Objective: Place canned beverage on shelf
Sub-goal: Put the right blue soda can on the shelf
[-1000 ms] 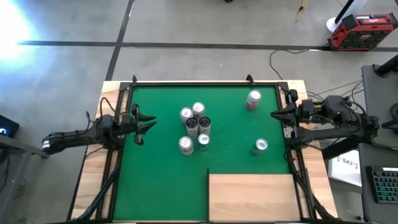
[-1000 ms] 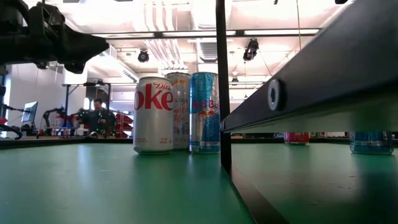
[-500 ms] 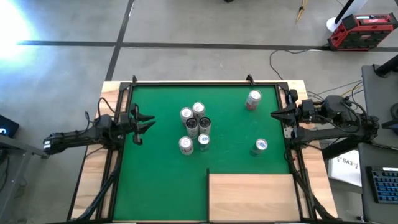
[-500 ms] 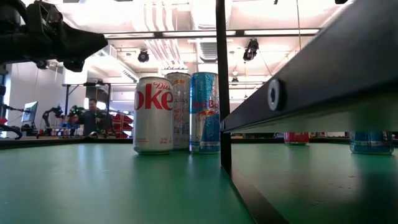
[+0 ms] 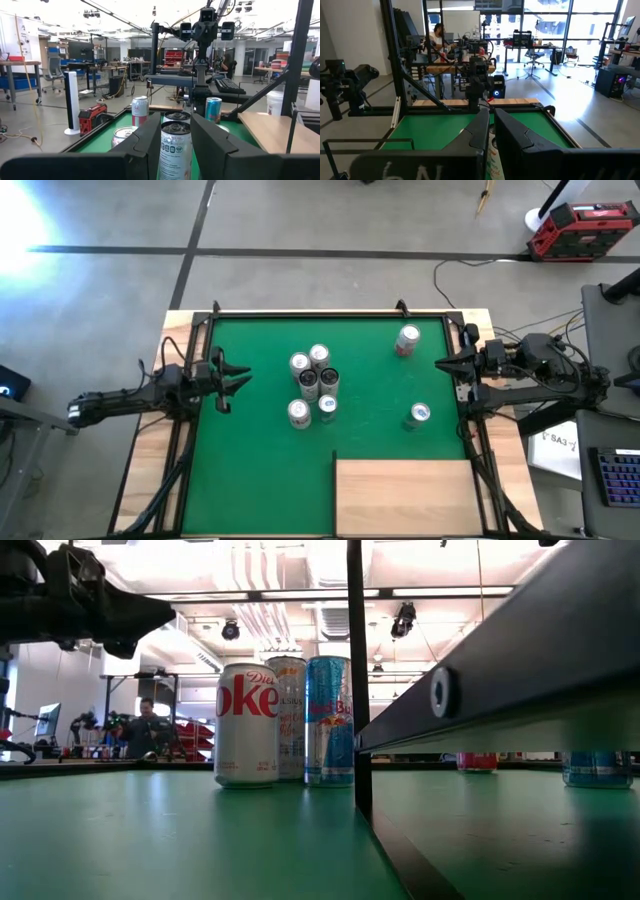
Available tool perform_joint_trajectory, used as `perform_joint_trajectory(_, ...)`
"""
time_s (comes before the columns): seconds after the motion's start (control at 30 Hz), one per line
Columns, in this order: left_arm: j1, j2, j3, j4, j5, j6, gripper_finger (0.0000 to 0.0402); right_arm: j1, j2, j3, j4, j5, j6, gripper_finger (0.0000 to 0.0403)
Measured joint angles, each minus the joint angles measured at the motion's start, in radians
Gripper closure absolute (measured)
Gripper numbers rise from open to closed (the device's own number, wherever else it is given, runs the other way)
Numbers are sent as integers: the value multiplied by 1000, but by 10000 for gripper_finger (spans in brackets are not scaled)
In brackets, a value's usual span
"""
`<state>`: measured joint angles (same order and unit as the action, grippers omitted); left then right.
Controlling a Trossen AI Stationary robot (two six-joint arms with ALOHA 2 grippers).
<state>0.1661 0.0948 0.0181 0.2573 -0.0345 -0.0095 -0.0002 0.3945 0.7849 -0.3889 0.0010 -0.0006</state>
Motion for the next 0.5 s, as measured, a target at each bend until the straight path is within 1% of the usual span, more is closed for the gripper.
perform_joint_trajectory(0.3, 0, 15, 0, 0, 0, 0, 313, 0, 0, 0, 23, -1, -1, 380)
perform_joint_trajectory(0.5, 0, 16, 0, 0, 0, 0, 313, 0, 0, 0, 71, -10, 13, 380)
